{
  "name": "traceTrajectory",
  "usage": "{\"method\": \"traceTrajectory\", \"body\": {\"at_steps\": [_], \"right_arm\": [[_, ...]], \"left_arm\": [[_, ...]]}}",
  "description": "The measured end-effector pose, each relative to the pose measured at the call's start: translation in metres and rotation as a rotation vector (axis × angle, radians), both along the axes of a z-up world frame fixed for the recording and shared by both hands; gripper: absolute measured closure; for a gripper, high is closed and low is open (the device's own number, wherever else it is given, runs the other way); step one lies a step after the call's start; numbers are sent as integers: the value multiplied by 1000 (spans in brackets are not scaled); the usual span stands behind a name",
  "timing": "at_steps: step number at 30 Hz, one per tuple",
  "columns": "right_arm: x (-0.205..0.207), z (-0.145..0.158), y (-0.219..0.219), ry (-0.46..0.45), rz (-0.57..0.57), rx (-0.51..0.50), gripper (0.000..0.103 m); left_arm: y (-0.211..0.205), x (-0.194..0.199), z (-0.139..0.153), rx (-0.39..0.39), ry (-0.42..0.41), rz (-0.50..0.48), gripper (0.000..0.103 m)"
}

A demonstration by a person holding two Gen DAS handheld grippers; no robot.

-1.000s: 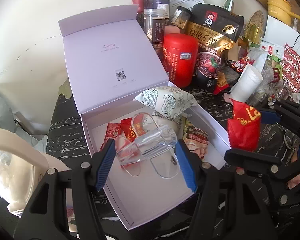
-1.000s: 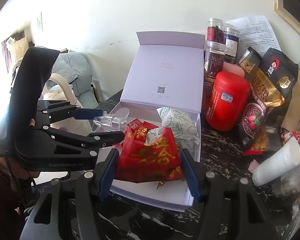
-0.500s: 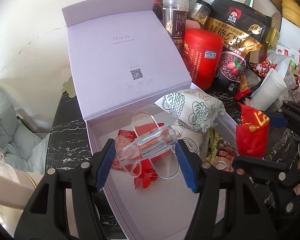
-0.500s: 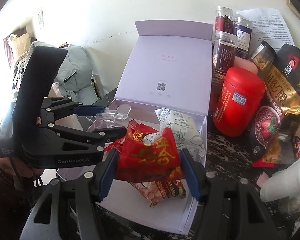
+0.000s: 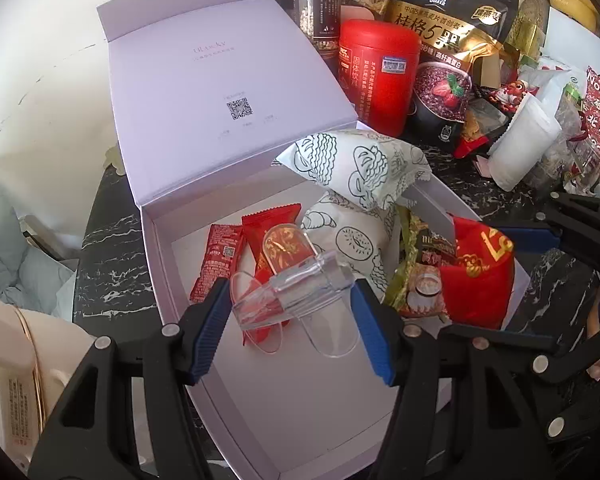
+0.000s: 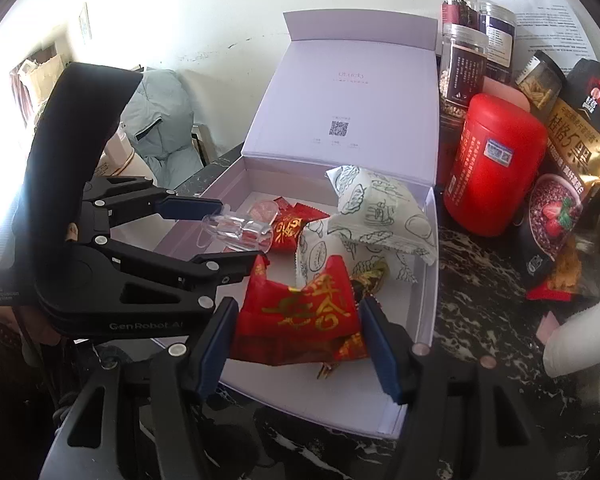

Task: Organize objects
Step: 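Open left gripper to drop stand in box while right releases candy packet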

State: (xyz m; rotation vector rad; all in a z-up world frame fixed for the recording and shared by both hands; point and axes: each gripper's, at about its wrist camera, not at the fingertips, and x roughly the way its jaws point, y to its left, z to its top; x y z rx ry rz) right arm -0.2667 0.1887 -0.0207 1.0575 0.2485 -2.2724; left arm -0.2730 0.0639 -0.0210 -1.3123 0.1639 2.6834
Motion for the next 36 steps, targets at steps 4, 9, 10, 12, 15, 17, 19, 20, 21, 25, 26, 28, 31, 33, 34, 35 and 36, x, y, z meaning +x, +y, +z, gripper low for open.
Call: {"method": "traceTrajectory", "body": {"at_steps": [4,9,10,12,15,17,19,20,21,25,26,28,31,33,34,35,36], "right_arm": [[3,-5,1,-14,0,-3,40],[4,-12,2,-34,3,9,40],[3,-14,2,-41,2,13,40],[2,-19,1,-54,2,18,40],[1,-23,0,-56,0,26,40],[0,-23,0,-54,-1,29,40],[0,-24,-1,-53,4,37,40],[0,-25,-1,-51,5,42,40],[0,-25,-2,-50,4,44,40],[-3,-26,0,-50,-7,39,39],[-4,-26,0,-50,-11,34,39],[-5,-26,2,-46,-12,23,39],[-4,-27,2,-33,-11,23,38],[-1,-27,1,-27,-6,25,37],[0,-27,1,-26,-4,24,36],[-2,-27,1,-27,-2,24,36],[-2,-27,1,-28,-1,25,36]], "left_arm": [[1,4,-4,-2,-19,-3,43],[3,8,-11,-6,-50,-9,43],[3,8,-13,-7,-60,-12,43],[3,9,-17,-3,-79,-16,43],[3,9,-23,-4,-98,-19,43],[3,8,-26,-1,-108,-16,43],[1,6,-29,3,-122,-12,43],[1,6,-30,5,-131,-12,43],[1,6,-32,6,-136,-14,43],[2,6,-32,-5,-135,-13,43],[2,5,-32,-7,-135,-11,43],[2,4,-32,-5,-133,-7,43],[1,2,-32,-5,-125,-2,43],[3,1,-33,-24,-124,-3,43],[3,0,-33,-29,-123,3,43],[3,0,-33,-30,-122,8,43],[2,0,-33,-31,-122,10,43]]}}
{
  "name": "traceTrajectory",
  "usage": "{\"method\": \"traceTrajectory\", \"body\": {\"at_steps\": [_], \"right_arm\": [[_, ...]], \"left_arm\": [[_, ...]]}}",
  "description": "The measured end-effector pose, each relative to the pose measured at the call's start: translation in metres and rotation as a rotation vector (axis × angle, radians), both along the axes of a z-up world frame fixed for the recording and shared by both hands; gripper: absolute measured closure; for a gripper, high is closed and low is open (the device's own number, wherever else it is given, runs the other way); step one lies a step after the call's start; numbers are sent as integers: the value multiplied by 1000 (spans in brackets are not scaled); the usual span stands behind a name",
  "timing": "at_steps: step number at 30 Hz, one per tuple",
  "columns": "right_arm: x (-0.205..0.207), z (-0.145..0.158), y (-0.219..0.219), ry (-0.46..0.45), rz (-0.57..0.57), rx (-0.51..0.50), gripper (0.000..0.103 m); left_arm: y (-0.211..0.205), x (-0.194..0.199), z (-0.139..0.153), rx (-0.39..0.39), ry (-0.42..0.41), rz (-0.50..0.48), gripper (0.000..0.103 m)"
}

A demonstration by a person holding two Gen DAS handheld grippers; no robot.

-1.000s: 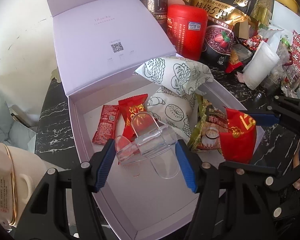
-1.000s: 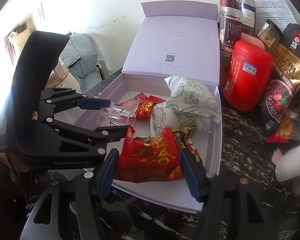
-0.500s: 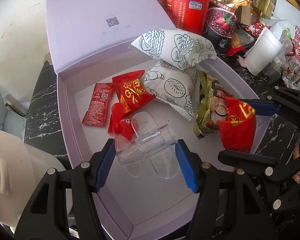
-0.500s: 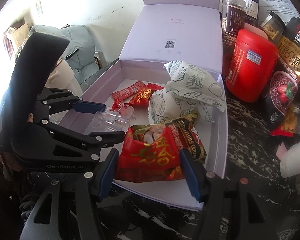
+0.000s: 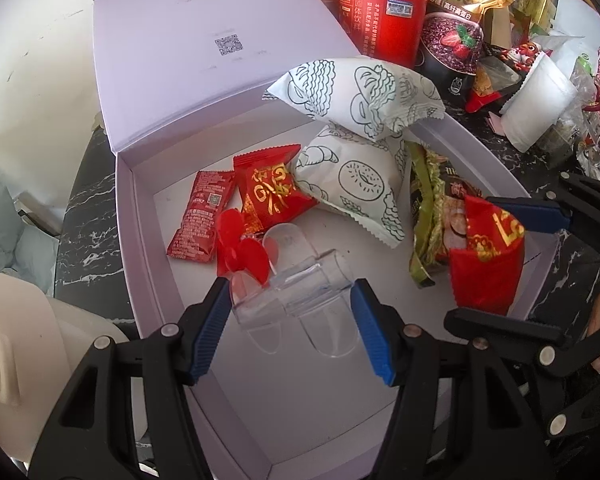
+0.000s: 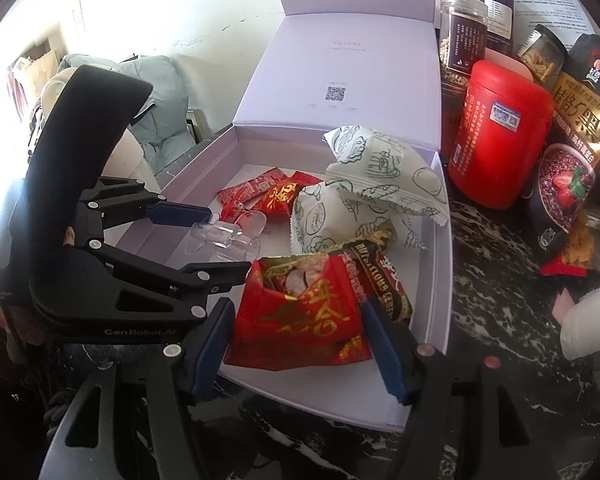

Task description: Organize objects

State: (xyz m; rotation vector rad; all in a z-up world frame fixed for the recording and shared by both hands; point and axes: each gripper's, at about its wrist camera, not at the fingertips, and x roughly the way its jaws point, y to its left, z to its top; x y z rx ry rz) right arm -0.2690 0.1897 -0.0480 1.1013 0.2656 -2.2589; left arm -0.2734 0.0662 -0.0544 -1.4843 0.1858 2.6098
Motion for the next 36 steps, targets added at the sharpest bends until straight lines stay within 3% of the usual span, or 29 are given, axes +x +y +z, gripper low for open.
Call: {"method": "traceTrajectory", "body": {"at_steps": [13,24,36], "right_arm": [[0,3,4,3,-16,-15,35],[6,16,16,48,-95,-24,29],[29,47,29,129,-177,-17,27]], "left_arm": [[1,-3,-1,2,-10,7,41],[-1,2,12,-1,25,22,19],[6,23,41,10,90,-1,14]]}}
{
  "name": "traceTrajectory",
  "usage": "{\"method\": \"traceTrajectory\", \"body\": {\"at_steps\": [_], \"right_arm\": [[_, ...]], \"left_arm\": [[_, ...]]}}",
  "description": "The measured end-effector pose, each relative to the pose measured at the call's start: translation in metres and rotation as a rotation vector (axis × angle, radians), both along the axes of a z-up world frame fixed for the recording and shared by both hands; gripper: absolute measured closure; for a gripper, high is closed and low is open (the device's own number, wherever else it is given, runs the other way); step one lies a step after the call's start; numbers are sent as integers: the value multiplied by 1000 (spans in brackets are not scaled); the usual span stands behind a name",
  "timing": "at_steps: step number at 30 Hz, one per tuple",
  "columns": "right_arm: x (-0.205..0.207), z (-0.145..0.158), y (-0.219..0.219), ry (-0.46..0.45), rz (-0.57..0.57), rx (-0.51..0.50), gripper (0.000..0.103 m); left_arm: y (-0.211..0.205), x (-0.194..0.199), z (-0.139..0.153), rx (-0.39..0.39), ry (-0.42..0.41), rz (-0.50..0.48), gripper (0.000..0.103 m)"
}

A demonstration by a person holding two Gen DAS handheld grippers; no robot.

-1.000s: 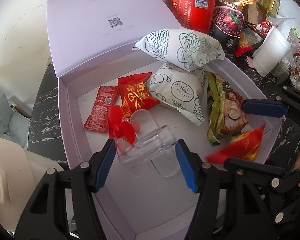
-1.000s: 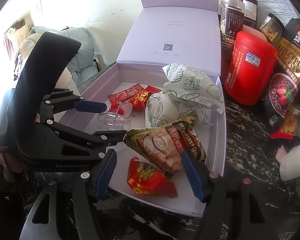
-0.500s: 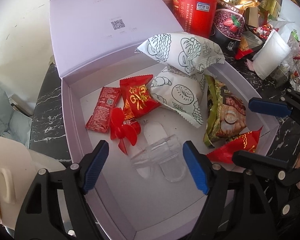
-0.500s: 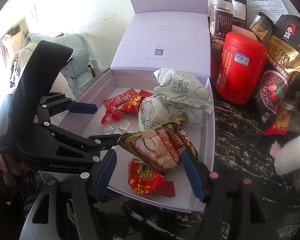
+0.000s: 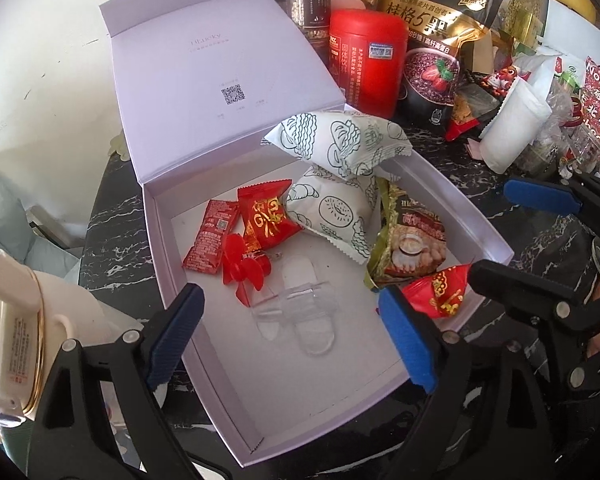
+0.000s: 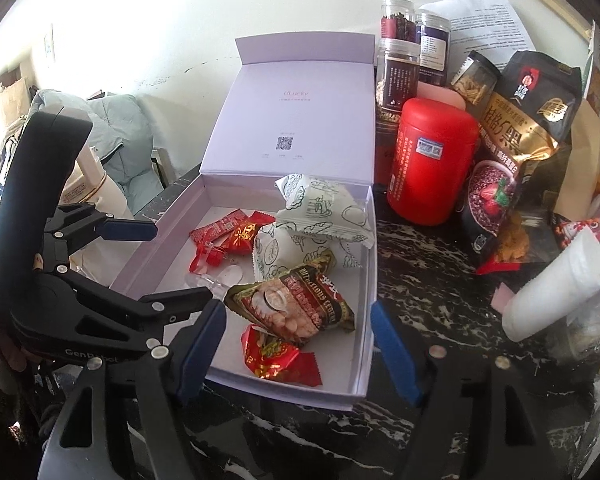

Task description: Organize objects

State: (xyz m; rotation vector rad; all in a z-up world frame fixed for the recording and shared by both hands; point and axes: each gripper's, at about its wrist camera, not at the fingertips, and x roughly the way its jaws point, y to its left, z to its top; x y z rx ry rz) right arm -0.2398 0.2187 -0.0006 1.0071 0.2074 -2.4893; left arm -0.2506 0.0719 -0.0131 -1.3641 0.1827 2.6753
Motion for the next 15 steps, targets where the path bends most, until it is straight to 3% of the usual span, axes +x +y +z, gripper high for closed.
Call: {"method": "traceTrajectory", "body": {"at_steps": [15], "right_arm": [[52,49,16,94,-82,-28,22]], "left_arm": [[2,51,53,17,118,16,14]]}}
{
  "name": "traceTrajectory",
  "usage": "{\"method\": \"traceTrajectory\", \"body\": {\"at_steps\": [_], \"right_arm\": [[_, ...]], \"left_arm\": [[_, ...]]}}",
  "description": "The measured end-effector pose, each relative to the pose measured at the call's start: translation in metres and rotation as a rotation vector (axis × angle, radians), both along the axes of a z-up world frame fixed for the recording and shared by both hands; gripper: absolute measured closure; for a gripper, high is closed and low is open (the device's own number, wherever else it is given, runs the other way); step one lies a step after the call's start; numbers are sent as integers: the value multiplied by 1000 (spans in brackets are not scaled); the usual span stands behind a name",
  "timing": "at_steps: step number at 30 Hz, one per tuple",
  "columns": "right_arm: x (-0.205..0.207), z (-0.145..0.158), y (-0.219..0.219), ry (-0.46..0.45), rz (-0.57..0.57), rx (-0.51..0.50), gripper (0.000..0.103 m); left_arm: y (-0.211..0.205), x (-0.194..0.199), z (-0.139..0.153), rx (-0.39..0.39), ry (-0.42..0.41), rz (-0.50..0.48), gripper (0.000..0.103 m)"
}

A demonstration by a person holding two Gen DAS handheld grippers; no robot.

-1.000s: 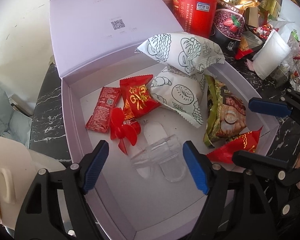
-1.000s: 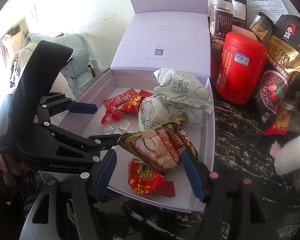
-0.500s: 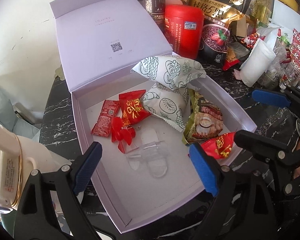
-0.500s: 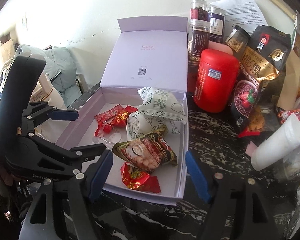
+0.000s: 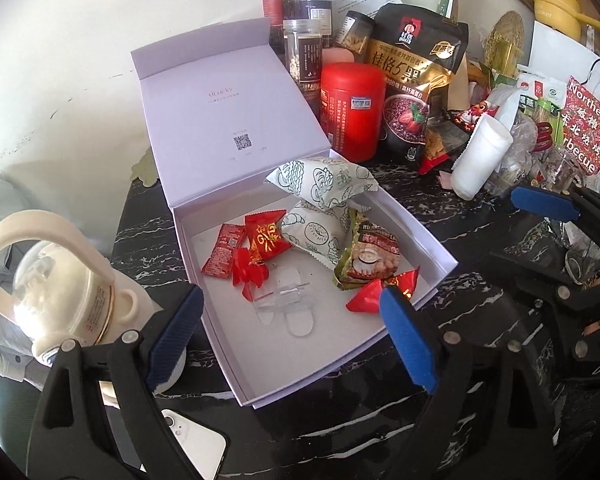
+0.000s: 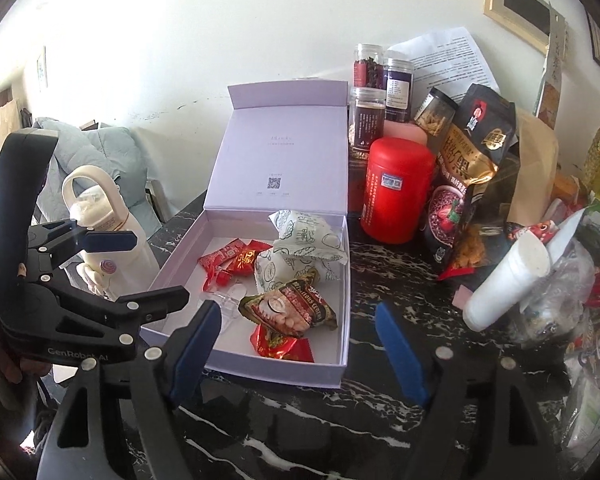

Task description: Organize objects

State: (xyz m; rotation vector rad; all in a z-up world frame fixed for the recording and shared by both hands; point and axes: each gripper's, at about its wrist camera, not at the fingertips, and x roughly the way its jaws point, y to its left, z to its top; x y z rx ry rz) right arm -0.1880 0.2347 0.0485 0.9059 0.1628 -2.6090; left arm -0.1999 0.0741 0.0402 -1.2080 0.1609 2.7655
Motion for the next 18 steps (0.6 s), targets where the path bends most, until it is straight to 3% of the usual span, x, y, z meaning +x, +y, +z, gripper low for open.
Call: {"method": "traceTrajectory", "body": {"at_steps": [18], "right_arm": [[68,35,-11,17,-41,12,19]], "left_arm": [[-18,71,47,15,135,43,13]]}}
